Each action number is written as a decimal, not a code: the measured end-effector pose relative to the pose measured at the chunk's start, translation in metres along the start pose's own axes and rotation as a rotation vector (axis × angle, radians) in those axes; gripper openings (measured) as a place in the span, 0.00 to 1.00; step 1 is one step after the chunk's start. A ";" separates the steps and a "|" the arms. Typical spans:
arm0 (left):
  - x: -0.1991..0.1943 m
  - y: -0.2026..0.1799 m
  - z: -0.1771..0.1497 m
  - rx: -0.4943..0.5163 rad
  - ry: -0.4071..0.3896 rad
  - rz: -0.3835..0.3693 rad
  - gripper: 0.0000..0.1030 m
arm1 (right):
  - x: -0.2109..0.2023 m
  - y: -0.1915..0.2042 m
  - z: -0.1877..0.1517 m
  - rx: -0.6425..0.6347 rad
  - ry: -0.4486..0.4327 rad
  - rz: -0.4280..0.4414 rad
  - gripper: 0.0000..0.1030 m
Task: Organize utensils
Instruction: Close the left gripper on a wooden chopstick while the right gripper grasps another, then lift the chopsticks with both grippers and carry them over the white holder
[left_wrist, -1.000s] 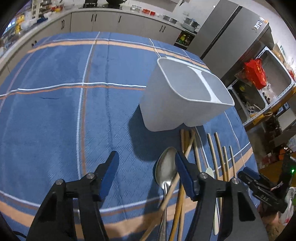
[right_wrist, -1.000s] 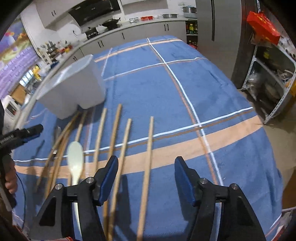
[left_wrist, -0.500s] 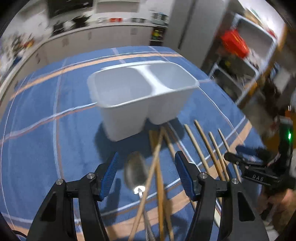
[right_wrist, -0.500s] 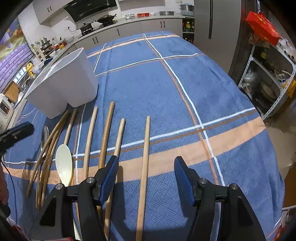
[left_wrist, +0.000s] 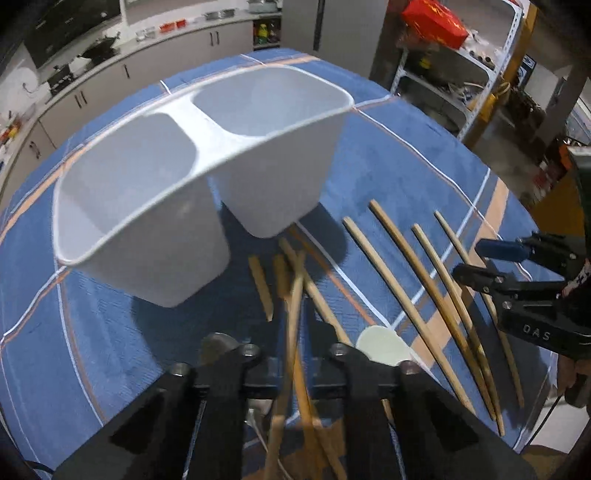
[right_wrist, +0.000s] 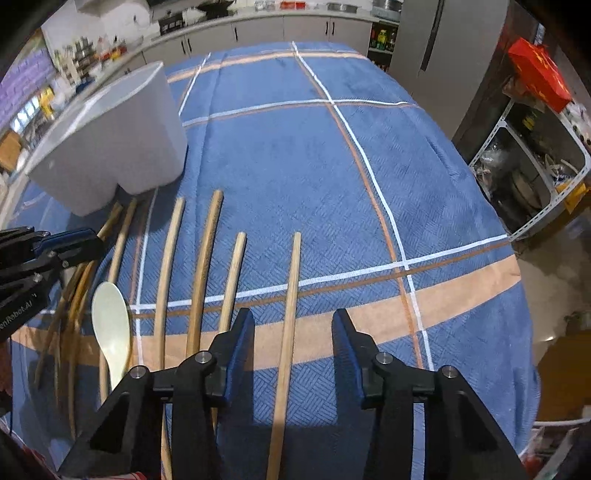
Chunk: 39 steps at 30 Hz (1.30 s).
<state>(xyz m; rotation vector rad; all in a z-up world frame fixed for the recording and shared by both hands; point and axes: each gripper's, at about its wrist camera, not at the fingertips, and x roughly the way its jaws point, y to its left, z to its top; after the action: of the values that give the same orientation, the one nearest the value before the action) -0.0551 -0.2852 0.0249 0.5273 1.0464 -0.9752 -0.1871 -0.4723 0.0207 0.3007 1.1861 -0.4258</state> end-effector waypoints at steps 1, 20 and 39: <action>0.000 0.000 0.000 -0.003 -0.002 -0.004 0.06 | 0.000 0.001 0.003 -0.001 0.014 0.004 0.41; -0.082 0.007 -0.021 -0.167 -0.196 -0.036 0.05 | -0.053 -0.039 -0.030 0.160 -0.161 0.253 0.06; -0.178 -0.036 -0.087 -0.278 -0.401 0.066 0.05 | -0.142 -0.038 -0.078 0.072 -0.387 0.311 0.06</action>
<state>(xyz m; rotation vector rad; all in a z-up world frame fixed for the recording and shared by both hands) -0.1556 -0.1631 0.1490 0.1262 0.7794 -0.8168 -0.3133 -0.4480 0.1262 0.4360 0.7311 -0.2401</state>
